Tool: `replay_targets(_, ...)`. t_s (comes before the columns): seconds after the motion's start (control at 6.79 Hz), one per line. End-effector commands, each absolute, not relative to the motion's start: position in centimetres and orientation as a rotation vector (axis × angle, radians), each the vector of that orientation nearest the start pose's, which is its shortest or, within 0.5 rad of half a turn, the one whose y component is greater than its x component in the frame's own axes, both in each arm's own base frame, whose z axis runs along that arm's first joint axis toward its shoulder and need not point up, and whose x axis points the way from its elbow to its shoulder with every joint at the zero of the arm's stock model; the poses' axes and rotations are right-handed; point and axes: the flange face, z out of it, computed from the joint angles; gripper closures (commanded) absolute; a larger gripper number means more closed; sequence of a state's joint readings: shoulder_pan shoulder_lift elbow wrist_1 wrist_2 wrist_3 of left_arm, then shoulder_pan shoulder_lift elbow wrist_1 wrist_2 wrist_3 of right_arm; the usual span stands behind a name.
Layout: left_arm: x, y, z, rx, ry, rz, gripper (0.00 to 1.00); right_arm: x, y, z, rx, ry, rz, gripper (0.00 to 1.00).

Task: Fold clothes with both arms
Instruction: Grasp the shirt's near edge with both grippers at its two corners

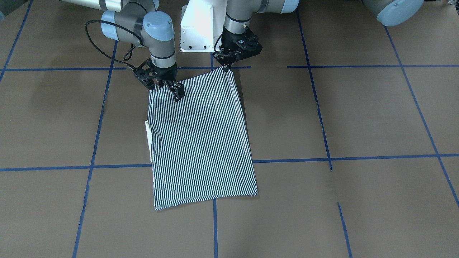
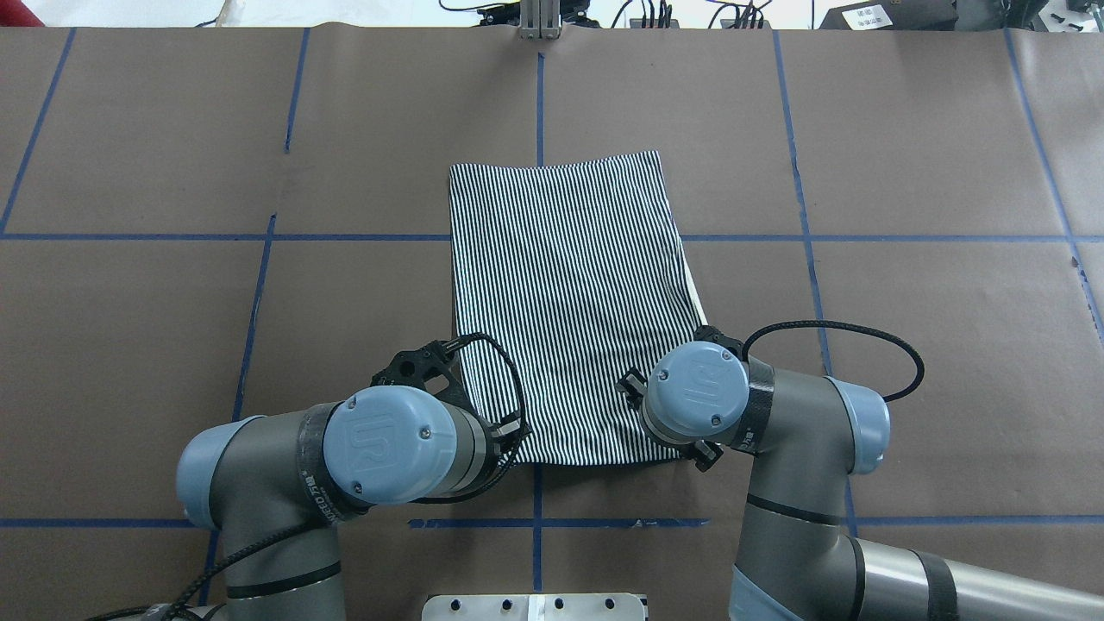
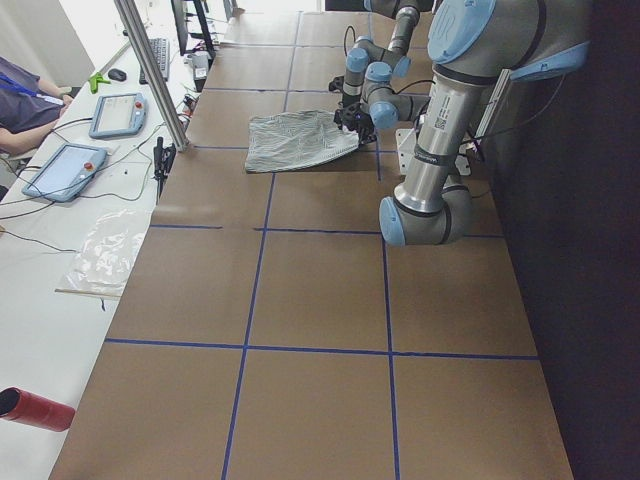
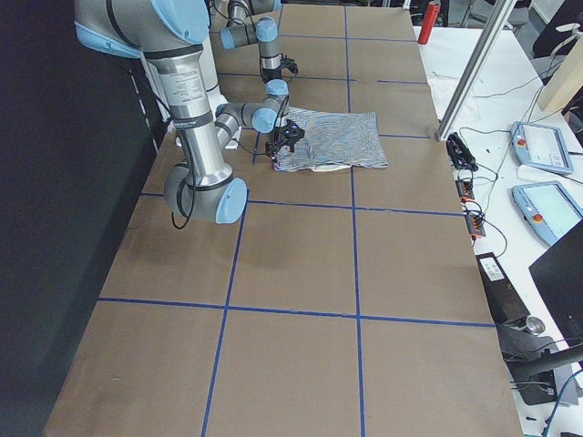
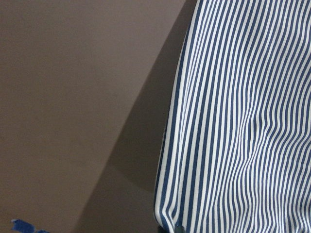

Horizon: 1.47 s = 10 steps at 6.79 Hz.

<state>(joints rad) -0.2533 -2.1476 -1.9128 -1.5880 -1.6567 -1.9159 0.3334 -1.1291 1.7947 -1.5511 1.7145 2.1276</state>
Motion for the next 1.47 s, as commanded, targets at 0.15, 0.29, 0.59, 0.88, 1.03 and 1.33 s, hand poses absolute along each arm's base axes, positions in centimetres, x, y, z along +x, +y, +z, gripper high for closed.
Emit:
replay_targets(0.15, 55.8, -27.3, 18.6, -0.124, 0.942, -0.513, 1.00, -55.7, -31.6, 31.3, -0.223, -0.686, 0.799, 0.94)
replay_targets(0.29, 55.8, -27.3, 18.6, -0.124, 0.942, -0.513, 1.00, -55.8, -31.6, 31.1, -0.223, -0.689, 0.798, 1.00)
replay_targets(0.59, 55.8, -27.3, 18.4, -0.124, 0.945, -0.513, 1.00, -55.9, -31.5, 30.8, -0.223, -0.695, 0.797, 1.00)
replay_targets(0.88, 55.8, -27.3, 18.3, -0.124, 0.948, -0.512, 1.00, -55.9, -31.7, 29.8, -0.203, -0.717, 0.800, 1.00)
replay_targets(1.03, 55.8, -27.3, 18.3, -0.124, 0.948, -0.512, 1.00, -55.9, -31.7, 29.7, -0.204, -0.717, 0.802, 1.00)
replay_targets(1.33, 55.9, -27.4, 18.4, -0.123, 0.945, -0.513, 1.00, -56.0, -31.8, 29.5, -0.202, -0.721, 0.802, 1.00)
